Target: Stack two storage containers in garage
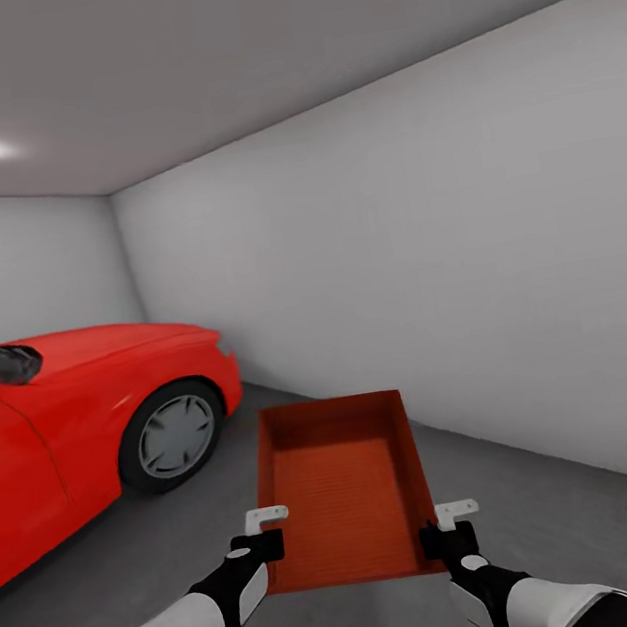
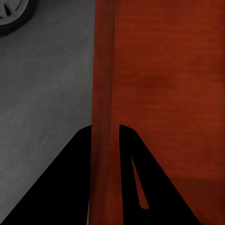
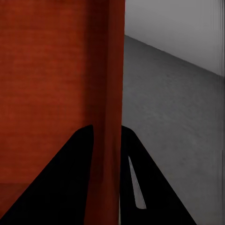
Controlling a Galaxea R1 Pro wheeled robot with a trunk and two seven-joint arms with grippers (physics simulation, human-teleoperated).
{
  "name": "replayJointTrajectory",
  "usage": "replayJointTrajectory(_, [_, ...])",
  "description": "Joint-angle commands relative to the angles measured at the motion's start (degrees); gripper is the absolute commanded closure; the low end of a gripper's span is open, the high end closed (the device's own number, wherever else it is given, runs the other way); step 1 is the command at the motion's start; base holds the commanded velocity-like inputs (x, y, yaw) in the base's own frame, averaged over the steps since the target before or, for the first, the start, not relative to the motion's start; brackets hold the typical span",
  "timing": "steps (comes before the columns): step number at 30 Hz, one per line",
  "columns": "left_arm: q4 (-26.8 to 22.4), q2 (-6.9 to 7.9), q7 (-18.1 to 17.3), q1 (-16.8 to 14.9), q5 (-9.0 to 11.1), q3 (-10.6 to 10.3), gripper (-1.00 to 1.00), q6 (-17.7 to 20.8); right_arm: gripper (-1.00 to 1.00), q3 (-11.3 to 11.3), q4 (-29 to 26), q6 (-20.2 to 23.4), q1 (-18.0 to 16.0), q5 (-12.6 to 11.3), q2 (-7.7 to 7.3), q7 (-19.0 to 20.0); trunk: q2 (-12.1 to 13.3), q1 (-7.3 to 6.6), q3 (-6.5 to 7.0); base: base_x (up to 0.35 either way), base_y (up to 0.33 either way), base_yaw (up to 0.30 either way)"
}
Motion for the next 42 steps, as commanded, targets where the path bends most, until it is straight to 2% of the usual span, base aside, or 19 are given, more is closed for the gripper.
replayJointTrajectory(1, [0.1, 3.95, 0.7, 0.0, -0.1, 3.2, 1.00, -0.2, 1.00, -2.4, -0.1, -1.2, 0.0, 1.0, 0.05, 0.1, 0.0, 0.05, -0.01, 0.322, 0.073, -0.278])
replayJointTrajectory(42, [0.1, 3.95, 0.7, 0.0, -0.1, 3.2, 1.00, -0.2, 1.00, -2.4, -0.1, -1.2, 0.0, 1.0, 0.05, 0.1, 0.0, 0.05, -0.01, 0.322, 0.085, -0.278])
